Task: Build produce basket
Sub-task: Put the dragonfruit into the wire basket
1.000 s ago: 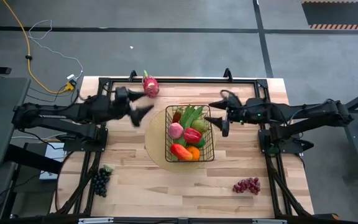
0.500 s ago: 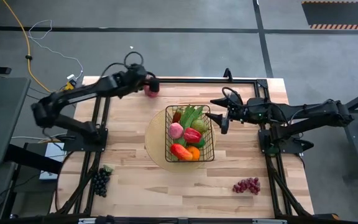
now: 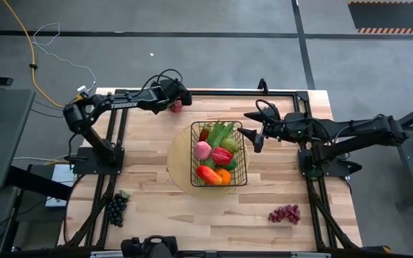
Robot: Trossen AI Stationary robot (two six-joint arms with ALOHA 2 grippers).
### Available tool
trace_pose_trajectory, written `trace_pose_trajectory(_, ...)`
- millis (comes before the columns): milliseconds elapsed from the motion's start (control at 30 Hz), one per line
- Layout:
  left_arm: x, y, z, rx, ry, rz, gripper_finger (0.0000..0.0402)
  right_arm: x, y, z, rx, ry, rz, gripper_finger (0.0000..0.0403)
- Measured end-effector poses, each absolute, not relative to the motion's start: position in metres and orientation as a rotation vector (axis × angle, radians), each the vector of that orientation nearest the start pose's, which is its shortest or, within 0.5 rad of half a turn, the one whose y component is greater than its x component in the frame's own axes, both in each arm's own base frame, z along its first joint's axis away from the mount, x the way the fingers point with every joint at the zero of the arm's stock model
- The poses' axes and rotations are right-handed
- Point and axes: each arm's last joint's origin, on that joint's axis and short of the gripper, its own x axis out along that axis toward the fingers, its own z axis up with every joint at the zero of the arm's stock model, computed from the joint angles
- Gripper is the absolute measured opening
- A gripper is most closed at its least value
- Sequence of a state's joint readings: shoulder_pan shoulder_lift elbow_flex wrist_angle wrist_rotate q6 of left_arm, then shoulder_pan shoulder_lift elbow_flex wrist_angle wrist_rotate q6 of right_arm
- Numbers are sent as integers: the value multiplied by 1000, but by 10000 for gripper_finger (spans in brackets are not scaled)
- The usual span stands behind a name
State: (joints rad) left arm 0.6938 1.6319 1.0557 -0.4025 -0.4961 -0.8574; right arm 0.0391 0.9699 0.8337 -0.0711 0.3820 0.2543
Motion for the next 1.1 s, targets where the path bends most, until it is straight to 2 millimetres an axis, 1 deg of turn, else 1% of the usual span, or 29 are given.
trace_pose_trajectory(167, 241, 231, 185, -811, 555, 1501, 365, 214, -2, 328, 207, 159, -365, 314)
trace_pose_trajectory(467, 243, 240, 156, -797, 636, 1551, 365, 214, -2, 328, 207, 159, -365, 314)
trace_pose_trajectory(767, 242, 242, 152, -804, 659, 1548, 363, 214, -2, 328, 217, 158, -365, 314)
trace_pose_trajectory(900, 240, 243, 152, -802, 674, 1538, 342, 214, -2, 328, 218, 158, -365, 314)
trace_pose_trajectory(1100, 240, 243, 151, -804, 681, 1536, 284, 214, -2, 328, 226, 157, -362, 314)
